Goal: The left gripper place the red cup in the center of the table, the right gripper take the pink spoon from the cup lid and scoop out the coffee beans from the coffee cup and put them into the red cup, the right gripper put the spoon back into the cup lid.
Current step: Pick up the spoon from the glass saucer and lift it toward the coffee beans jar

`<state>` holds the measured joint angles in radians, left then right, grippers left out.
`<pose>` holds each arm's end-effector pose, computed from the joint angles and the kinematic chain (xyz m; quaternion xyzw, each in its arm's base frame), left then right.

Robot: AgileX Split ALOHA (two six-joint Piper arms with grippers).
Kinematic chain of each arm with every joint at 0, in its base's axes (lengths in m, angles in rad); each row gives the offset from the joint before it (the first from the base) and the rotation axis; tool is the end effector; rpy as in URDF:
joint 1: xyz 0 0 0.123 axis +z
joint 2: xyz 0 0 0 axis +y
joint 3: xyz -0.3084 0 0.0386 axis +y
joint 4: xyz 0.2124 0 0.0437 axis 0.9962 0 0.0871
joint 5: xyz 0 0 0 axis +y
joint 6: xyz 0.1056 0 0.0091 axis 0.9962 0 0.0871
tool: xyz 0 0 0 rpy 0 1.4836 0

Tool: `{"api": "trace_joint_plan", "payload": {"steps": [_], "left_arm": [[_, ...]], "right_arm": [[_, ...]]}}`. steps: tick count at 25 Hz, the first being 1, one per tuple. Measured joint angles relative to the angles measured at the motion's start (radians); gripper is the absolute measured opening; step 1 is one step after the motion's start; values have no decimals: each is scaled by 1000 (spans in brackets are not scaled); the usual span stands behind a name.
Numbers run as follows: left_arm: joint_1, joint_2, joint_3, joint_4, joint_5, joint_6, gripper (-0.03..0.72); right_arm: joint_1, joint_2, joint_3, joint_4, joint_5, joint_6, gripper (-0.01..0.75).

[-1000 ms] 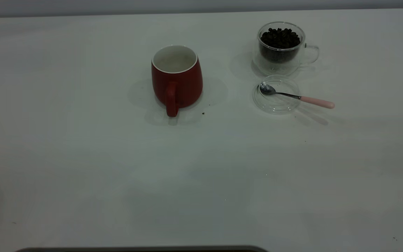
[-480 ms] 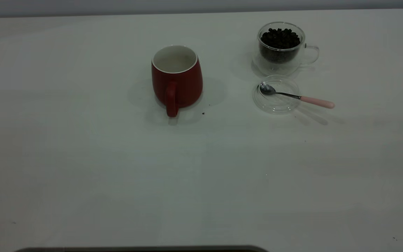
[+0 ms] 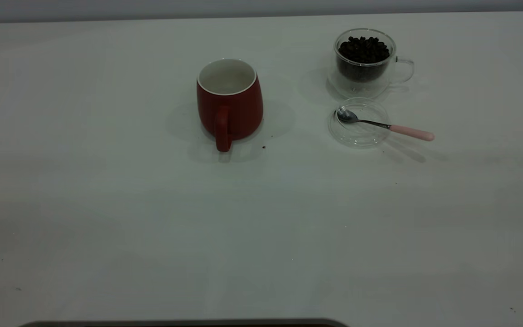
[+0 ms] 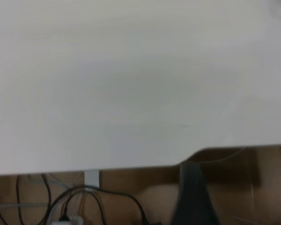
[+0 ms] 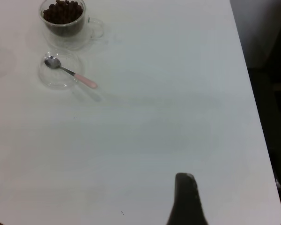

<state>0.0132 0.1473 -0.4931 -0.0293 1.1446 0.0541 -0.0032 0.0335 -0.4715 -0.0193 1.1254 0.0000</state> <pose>-0.0342 -0.0033 0.2503 0.0186 0.9088 -0.0006 0.4167 -0.0457 -0.0017 0.2416 0.0018 0.8845 -0.0104 0.4664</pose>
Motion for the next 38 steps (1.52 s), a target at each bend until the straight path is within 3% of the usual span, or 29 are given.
{"api": "trace_joint_plan", "payload": {"steps": [28, 38], "left_arm": [[0, -21, 7, 0, -13, 4, 586], [0, -150, 7, 0, -12, 1, 586]], "right_arm": [[0, 0, 0, 0, 0, 0, 588], [0, 0, 0, 0, 0, 0, 588]]}}
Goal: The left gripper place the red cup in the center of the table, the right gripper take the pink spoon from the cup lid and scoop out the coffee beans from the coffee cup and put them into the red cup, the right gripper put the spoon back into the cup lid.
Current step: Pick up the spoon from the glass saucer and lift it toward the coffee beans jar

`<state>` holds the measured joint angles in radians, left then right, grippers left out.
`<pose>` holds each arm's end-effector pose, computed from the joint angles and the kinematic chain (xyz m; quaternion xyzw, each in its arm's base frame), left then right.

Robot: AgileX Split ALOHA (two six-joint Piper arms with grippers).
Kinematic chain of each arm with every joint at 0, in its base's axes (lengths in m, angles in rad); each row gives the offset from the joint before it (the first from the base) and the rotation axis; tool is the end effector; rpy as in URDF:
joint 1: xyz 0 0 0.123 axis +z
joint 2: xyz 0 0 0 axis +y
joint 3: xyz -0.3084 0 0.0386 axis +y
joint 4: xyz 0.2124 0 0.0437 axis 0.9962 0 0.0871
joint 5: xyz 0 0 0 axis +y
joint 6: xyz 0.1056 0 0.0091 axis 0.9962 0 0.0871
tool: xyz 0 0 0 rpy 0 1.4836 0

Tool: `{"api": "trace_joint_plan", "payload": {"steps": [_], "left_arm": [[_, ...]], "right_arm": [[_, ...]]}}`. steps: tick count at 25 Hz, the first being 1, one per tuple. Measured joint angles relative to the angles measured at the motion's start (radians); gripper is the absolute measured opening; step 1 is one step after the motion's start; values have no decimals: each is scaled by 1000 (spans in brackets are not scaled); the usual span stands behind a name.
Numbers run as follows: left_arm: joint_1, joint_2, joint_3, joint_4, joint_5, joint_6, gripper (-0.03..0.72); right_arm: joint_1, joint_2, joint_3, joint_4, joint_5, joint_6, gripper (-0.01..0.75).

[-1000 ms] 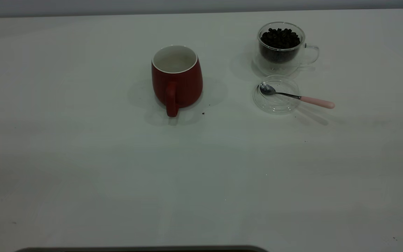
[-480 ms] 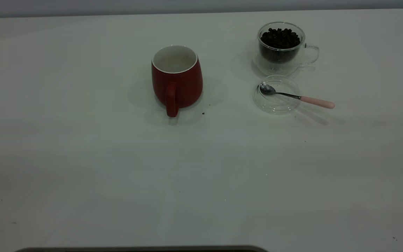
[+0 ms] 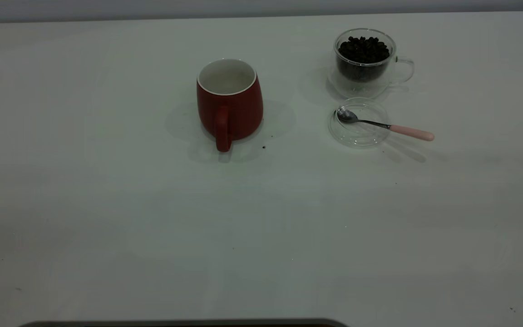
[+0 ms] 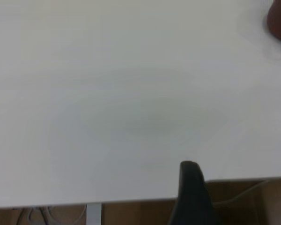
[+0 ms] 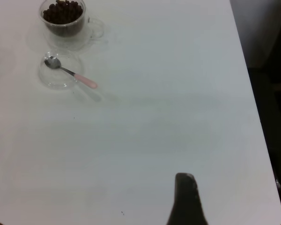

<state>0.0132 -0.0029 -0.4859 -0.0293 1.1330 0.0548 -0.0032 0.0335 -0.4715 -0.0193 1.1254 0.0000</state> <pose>-0.0516 -0.0035 0.2429 0.0192 0.8740 0.0019 0.4856 -0.0457 -0.0017 0.2416 0.0018 0.8845 -0.0104 0.4664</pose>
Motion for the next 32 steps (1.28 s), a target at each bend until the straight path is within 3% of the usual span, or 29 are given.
{"api": "trace_joint_plan", "payload": {"steps": [32], "left_arm": [[0, -15, 0, 0, 0, -22, 586]], "right_arm": [[0, 0, 0, -9, 0, -11, 588]]}}
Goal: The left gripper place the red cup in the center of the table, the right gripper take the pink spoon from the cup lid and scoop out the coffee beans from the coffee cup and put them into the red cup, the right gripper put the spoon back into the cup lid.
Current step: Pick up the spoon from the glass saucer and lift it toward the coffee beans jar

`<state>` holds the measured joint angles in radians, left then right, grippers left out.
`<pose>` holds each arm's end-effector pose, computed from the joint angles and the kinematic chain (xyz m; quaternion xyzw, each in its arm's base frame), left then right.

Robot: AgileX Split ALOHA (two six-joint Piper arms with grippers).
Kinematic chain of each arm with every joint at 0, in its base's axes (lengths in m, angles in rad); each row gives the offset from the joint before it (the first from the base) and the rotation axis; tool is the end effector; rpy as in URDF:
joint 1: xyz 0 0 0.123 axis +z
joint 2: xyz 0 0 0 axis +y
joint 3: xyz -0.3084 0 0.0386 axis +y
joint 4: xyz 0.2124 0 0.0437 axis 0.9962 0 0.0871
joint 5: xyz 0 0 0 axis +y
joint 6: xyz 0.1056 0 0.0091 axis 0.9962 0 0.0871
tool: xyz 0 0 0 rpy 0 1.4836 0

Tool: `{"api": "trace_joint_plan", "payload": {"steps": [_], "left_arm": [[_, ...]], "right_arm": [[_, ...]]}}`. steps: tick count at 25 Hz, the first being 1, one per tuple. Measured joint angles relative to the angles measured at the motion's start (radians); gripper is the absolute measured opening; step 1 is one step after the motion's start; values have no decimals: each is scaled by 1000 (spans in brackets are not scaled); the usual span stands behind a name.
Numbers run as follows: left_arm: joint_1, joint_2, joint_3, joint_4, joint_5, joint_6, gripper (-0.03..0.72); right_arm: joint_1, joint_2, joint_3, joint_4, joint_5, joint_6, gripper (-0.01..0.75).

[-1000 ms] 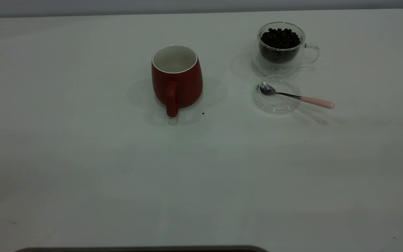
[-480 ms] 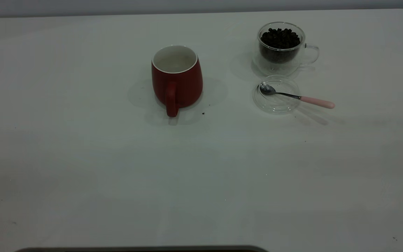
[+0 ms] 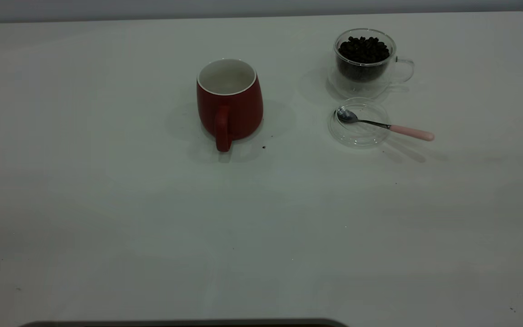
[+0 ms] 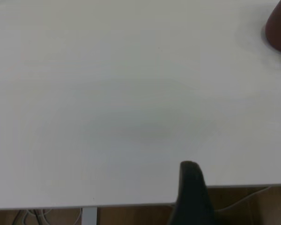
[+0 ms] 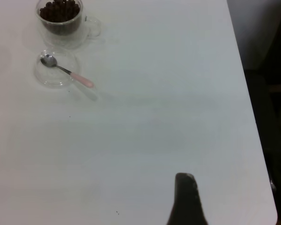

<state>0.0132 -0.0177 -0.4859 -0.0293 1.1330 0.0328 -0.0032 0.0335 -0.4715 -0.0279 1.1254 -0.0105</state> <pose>-0.0534 -0.0035 0.2421 0.0097 0.8705 -0.0033 0.4921 -0.0458 -0.0025 0.2416 -0.0027 0.8844 -0.0171 0.4663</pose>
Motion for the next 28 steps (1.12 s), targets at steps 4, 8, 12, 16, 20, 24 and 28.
{"api": "trace_joint_plan", "payload": {"steps": [4, 8, 12, 16, 20, 24, 28], "left_arm": [[0, 0, 0, 0, 0, 0, 586], [0, 0, 0, 0, 0, 0, 586], [0, 0, 0, 0, 0, -2, 586], [0, 0, 0, 0, 1, -3, 586], [0, 0, 0, 0, 1, -3, 586], [0, 0, 0, 0, 1, -3, 586], [0, 0, 0, 0, 1, -3, 586]], "right_arm": [[0, 0, 0, 0, 0, 0, 588], [0, 0, -1, 0, -1, 0, 588], [0, 40, -49, 49, -23, 0, 591], [0, 243, -146, 176, -80, 0, 608], [0, 547, -246, 303, -142, -38, 636], [0, 833, -298, 450, -218, -122, 654], [0, 1096, -306, 621, -326, -211, 665]]}}
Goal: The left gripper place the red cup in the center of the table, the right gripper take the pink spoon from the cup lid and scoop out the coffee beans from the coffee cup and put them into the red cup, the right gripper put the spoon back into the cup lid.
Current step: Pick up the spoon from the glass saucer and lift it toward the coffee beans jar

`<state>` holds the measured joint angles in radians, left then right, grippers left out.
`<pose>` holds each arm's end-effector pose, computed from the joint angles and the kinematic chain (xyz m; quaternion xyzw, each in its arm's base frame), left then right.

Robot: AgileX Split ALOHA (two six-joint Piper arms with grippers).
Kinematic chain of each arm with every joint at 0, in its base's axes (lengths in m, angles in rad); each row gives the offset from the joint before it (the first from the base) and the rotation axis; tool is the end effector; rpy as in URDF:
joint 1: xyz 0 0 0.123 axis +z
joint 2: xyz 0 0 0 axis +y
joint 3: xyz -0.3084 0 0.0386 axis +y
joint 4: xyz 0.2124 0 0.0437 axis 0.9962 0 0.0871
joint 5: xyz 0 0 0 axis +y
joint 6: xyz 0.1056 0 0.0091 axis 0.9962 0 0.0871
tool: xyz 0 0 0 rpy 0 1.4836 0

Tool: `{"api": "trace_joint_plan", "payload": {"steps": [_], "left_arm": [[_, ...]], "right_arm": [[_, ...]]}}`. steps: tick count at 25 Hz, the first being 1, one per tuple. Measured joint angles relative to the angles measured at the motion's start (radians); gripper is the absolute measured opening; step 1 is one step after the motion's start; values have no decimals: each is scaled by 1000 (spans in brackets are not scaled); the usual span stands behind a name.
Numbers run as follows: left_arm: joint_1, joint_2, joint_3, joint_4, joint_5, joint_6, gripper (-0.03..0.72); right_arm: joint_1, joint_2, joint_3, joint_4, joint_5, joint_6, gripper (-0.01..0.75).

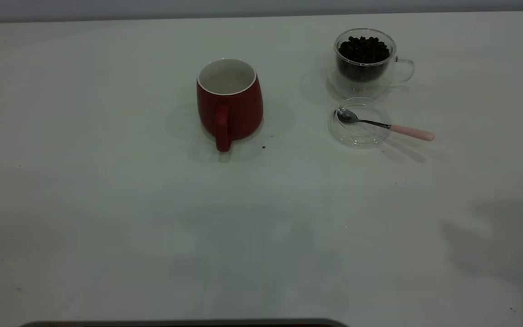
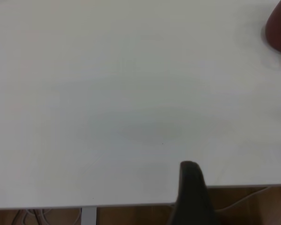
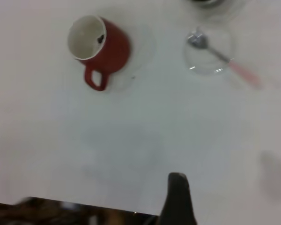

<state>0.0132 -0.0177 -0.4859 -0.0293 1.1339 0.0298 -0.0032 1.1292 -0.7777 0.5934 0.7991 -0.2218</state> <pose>-0.0534 -0.0035 0.2421 0.0084 0.8707 -0.0040 0.4917 0.1725 0.0420 0.3061 0.0429 0.9360 0.2255 0.2670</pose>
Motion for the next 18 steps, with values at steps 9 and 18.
{"api": "trace_joint_plan", "payload": {"steps": [9, 18], "left_arm": [[0, 0, 0, 0, 0, 0, 586], [0, 0, 0, 0, 0, 1, 586]], "right_arm": [[-73, 399, -4, 327, -134, -208, 669], [-170, 698, 3, 642, -128, -461, 669]]}}
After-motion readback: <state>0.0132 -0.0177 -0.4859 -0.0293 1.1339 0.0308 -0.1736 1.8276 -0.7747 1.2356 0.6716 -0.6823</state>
